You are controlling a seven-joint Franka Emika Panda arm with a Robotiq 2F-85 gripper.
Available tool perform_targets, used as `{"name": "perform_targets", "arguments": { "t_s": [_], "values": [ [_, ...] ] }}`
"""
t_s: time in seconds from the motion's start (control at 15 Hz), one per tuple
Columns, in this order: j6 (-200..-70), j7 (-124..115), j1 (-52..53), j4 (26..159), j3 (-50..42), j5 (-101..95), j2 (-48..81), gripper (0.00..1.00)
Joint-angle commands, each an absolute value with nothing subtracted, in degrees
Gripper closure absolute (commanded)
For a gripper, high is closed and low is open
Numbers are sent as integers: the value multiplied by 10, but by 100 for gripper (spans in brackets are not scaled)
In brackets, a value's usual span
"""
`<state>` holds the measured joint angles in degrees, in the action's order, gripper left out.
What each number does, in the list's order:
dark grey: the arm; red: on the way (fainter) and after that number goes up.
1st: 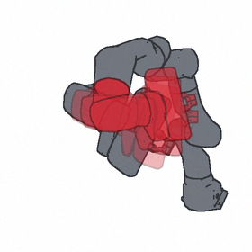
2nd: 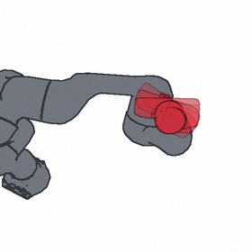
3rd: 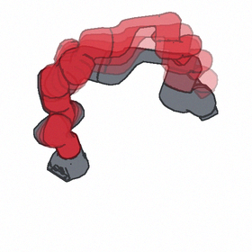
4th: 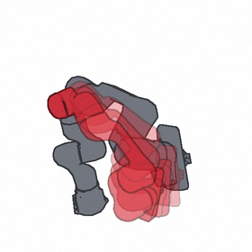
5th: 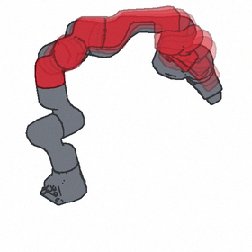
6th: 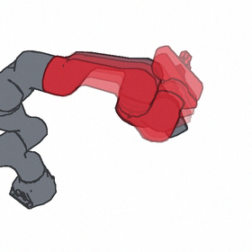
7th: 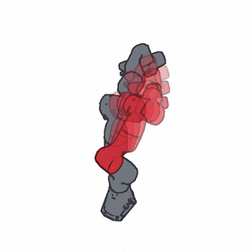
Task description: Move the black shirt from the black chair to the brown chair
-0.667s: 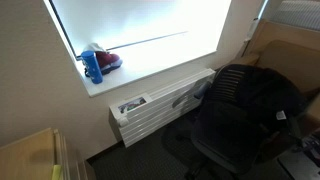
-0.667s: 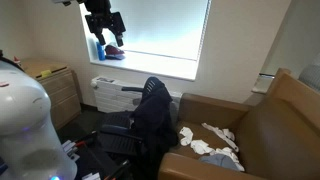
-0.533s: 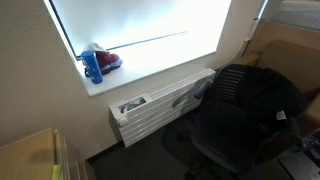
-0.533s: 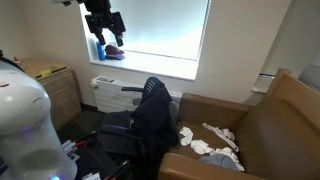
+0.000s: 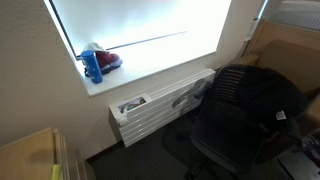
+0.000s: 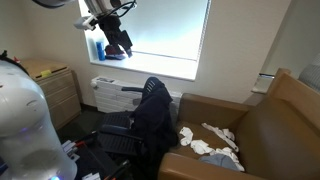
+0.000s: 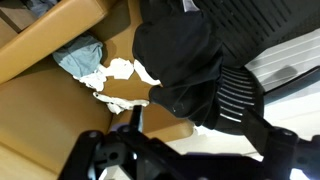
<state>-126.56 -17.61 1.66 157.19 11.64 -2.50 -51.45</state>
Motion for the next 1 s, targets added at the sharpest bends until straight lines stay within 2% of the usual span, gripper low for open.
{"name": "perform_targets", "arguments": {
  "t_s": [0.0, 0.13, 0.2, 0.47, 0.6, 0.93],
  "values": [
    [-1396, -249, -51, 1601, 166, -66, -429, 0],
    [-1346, -194, -40, 1579, 119, -59, -386, 0],
    [-1347, -227, -30, 1588, 143, -56, -426, 0],
    [-1349, -216, -38, 1582, 133, -64, -404, 0],
    [-1364, -188, -51, 1575, 116, -75, -346, 0],
    [-1451, -326, -179, 1543, 149, -229, -181, 0]
  ]
}}
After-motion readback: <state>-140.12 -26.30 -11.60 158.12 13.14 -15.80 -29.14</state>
